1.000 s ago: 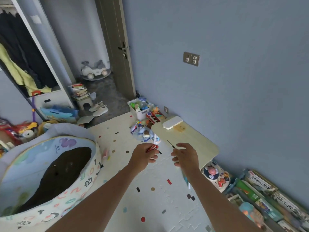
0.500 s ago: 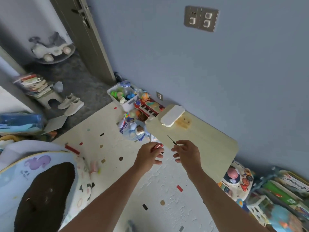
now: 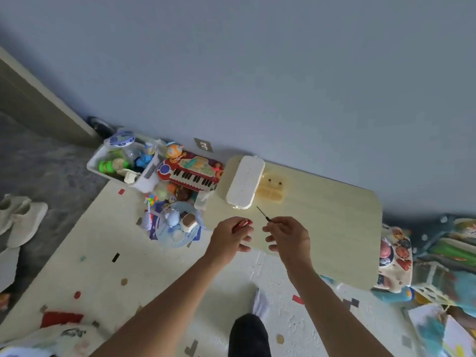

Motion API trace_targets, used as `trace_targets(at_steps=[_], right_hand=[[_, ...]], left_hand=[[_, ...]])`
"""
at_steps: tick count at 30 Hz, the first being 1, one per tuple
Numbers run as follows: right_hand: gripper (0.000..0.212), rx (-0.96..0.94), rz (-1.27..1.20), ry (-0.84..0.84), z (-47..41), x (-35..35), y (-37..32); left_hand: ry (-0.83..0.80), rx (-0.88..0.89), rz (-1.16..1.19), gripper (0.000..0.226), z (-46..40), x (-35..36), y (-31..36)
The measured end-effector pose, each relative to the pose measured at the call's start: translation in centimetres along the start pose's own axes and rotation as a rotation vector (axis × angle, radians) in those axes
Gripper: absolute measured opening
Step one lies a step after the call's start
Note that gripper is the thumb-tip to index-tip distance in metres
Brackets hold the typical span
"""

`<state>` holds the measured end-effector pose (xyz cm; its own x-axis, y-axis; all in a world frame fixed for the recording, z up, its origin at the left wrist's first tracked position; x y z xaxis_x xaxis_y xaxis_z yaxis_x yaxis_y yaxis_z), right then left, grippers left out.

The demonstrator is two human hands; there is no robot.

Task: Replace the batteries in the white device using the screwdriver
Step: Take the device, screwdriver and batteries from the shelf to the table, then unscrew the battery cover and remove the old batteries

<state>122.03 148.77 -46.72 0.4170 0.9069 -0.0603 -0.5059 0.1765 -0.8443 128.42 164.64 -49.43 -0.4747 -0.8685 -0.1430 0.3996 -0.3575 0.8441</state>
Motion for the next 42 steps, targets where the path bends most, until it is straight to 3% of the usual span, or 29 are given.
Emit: trace_targets(at_steps=[5,9,15,19,23,28,35,42], right_hand=[[0.008,0.011,-0.051,0.091,-7.7,1.9,3.1],[0.008,0.034,-0.089,0.192,-11.3,2.0,7.1],[0.007,-0.010,-0.162,0.346,-15.6,2.5,12.8],[0.007,-0.059,-0.229,0.404,-17.6,2.9,15.5],[0.007,-0.116,-0.292,0.446,-18.8,3.0,17.1],[0.009,-0.164,-0.333,0.480,-20.2,2.5,17.3],[0.004,-0.272,-0.339,0.485,-22.1,1.1,17.0],[0.008,-0.392,-0.320,0.445,-23.0,1.1,17.1]], left_hand=[[-0.096,0.008,-0.075,0.016,-9.7,-0.4,-3.9],[-0.192,0.074,-0.283,0.017,-15.5,0.9,-8.9],[-0.302,0.435,-0.759,0.027,-22.8,3.9,-15.9],[-0.268,0.669,-0.935,0.037,-26.1,5.0,-18.8],[-0.198,0.806,-0.992,0.053,-27.4,5.3,-20.3],[-0.171,0.902,-1.039,0.053,-27.7,5.2,-20.6],[-0.265,0.856,-0.969,0.063,-28.6,4.7,-20.8],[-0.401,0.829,-0.814,0.058,-28.5,3.4,-20.7]])
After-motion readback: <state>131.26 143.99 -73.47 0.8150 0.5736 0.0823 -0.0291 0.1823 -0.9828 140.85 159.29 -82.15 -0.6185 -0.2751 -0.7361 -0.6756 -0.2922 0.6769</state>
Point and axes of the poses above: each hand's wrist, its own z-axis away from the middle knuckle, its own x-axis out of the palm, y = z × x, the point moved 4 cm from there along -z, towards the middle knuckle, and after that the axes turned 5 degrees about -y, right-handed, at the moved point
